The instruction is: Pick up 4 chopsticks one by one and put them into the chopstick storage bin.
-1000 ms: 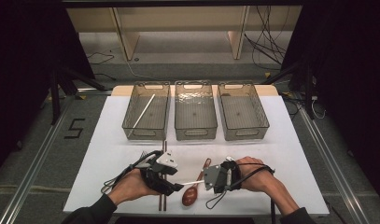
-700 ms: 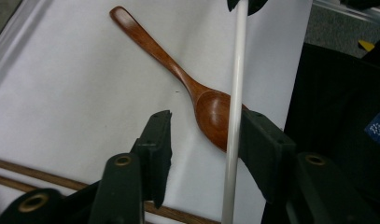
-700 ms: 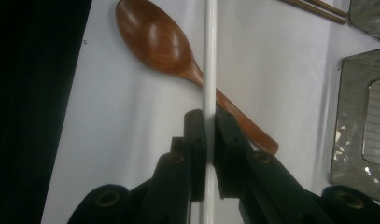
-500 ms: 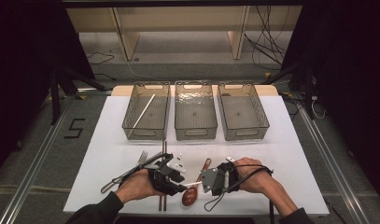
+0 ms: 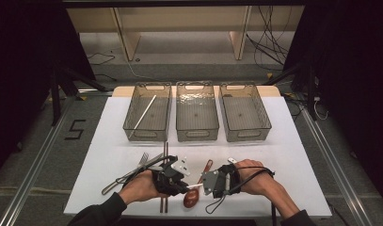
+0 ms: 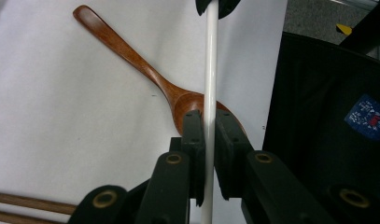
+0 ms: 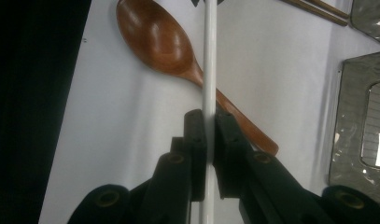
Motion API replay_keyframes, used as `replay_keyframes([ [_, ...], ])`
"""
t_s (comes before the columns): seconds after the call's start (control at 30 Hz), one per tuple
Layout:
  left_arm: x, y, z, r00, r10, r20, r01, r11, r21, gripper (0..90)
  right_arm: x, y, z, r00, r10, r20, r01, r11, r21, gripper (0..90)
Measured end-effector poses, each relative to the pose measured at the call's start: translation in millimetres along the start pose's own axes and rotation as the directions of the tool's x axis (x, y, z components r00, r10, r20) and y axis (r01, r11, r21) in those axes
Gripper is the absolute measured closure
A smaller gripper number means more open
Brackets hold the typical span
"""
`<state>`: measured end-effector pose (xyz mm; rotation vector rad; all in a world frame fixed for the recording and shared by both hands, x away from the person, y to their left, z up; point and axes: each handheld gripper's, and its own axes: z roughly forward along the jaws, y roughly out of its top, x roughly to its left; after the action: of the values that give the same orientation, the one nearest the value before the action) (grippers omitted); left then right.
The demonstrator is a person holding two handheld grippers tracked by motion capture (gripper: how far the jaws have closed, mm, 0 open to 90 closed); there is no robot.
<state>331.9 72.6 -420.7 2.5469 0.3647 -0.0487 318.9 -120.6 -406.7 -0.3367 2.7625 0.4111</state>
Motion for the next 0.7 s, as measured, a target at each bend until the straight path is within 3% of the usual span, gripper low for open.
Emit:
replay_keyframes([
  [0.27,0.9,-1.5,-4.0,0.9999,0.001,0.011,-0.001,0.9998,-0.018,84.9,-0.4,-0.6,-0.5,1.0,0.004,0.007,-0.004,0.9999,-0.016,83.7],
  [0.43,5.9,-6.7,-5.7,0.9997,-0.022,-0.011,0.022,0.9996,-0.02,84.9,-3.7,-5.0,-5.7,0.9959,0.075,0.051,-0.073,0.9965,-0.041,70.4],
  [0.6,15.0,-14.6,-11.7,0.998,-0.053,-0.035,0.052,0.998,-0.036,84.9,-8.6,-9.9,-15.5,0.9792,0.179,0.095,-0.17,0.9807,-0.096,53.2],
  [0.7,18.8,-18.7,-17.7,0.9959,-0.073,-0.054,0.07,0.9961,-0.054,84.9,-10.5,-12.0,-19.1,0.9578,0.267,0.107,-0.253,0.9594,-0.125,47.4],
])
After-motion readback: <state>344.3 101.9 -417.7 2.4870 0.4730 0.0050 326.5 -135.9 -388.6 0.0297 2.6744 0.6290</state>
